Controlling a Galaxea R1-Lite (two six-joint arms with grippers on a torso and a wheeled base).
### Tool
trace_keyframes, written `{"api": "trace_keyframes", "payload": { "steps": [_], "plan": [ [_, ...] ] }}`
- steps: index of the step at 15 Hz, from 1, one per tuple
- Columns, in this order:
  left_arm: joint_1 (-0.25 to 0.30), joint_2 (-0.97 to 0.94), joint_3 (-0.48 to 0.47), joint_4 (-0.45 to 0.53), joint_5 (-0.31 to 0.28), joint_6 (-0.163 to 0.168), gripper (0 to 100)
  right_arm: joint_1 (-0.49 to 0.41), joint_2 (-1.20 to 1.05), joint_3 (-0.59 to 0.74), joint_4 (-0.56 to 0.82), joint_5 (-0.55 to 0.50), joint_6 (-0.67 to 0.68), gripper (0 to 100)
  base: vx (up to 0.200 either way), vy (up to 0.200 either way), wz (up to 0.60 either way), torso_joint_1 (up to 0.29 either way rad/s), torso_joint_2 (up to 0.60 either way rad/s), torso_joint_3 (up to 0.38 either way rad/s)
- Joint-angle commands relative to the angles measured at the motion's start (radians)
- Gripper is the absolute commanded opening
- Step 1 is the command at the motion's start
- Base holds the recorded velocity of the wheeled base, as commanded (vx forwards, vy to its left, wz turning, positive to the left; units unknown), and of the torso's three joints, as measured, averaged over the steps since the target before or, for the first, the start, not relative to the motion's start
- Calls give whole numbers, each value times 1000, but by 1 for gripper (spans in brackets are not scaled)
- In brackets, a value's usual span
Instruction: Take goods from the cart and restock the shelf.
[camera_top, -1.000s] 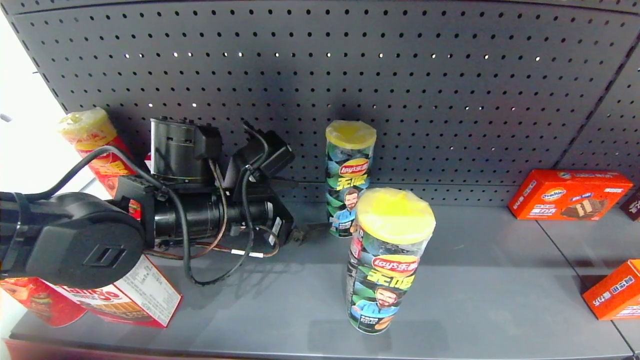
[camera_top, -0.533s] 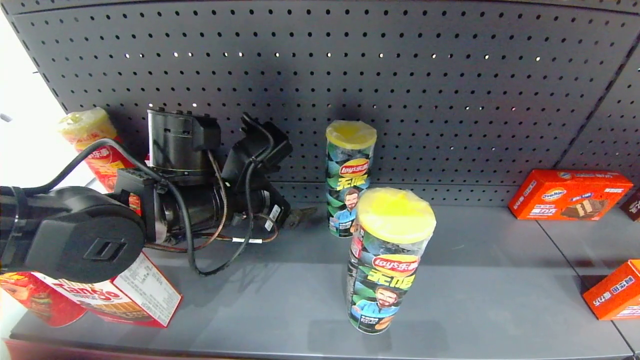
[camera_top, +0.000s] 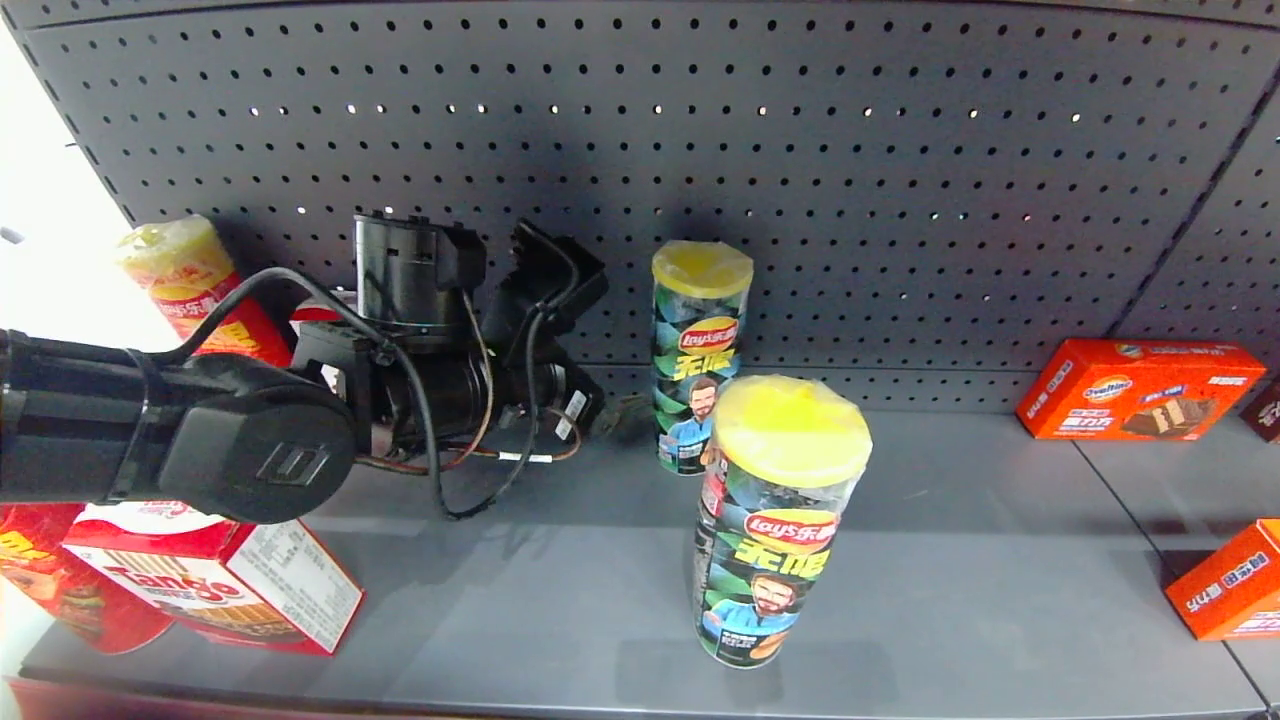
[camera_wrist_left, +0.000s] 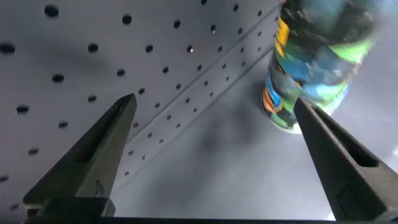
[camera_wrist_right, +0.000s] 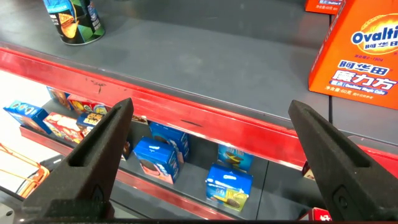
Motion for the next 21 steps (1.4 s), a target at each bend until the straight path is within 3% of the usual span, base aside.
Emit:
{"api": "trace_keyframes", "payload": {
  "steps": [1,12,16,17,19,21],
  "plan": [
    [-4,29,-28,-1,-1,1,100,1,1,0,0,0,-1,100,0,0,0,0,0,0],
    [1,52,-39,-13,-1,-3,100,1,1,0,0,0,-1,100,0,0,0,0,0,0],
    [7,-8,-13,-13,-4,-20,100,1,1,0,0,0,-1,100,0,0,0,0,0,0],
    [-5,-97,-5,-13,-3,-68,100,1,1,0,0,0,-1,100,0,0,0,0,0,0],
    [-8,-207,27,-13,-4,-92,100,1,1,0,0,0,-1,100,0,0,0,0,0,0],
    [-51,-368,115,-14,-6,-150,100,1,1,0,0,0,-1,100,0,0,0,0,0,0]
  ]
}}
